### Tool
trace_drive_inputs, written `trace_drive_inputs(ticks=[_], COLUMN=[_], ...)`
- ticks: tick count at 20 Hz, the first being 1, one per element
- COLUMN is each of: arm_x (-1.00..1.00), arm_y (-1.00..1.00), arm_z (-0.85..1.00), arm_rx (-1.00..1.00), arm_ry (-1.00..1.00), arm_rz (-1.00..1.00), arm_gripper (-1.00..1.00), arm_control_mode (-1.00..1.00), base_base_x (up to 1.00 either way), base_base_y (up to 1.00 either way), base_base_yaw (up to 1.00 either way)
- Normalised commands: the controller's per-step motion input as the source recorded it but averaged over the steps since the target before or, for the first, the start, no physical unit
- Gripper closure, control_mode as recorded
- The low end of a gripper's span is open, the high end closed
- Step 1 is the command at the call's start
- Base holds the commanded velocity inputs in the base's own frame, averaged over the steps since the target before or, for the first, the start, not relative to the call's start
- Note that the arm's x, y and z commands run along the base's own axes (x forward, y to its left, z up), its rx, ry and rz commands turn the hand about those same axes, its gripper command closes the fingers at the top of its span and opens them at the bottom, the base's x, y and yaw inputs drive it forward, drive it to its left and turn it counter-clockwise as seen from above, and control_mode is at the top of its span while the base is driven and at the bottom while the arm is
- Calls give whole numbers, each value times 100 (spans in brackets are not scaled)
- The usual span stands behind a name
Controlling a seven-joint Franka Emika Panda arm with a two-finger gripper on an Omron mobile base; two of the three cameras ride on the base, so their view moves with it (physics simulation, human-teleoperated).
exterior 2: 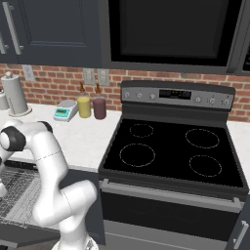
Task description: Pick up the cup and bowl from the counter, place them in the dishwasher, and close the dishwasher door.
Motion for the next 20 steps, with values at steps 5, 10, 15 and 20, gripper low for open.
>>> trace_drive_inputs(ticks=[5,10,15,20], arm_x=[13,3,0,0], arm_y=[19,6,0,0], arm_z=[-22,-53,-52,-40], arm_rx=[0,0,0,0], arm_ry=[-7,-12,-14,-8], arm_rz=[-2,0,0,0], arm_gripper=[100,100,100,100], arm_control_mode=[-100,-100,-100,-100], base_base_x=[0,0,0,0], base_base_y=[0,0,0,0], base_base_yaw=[0,0,0,0])
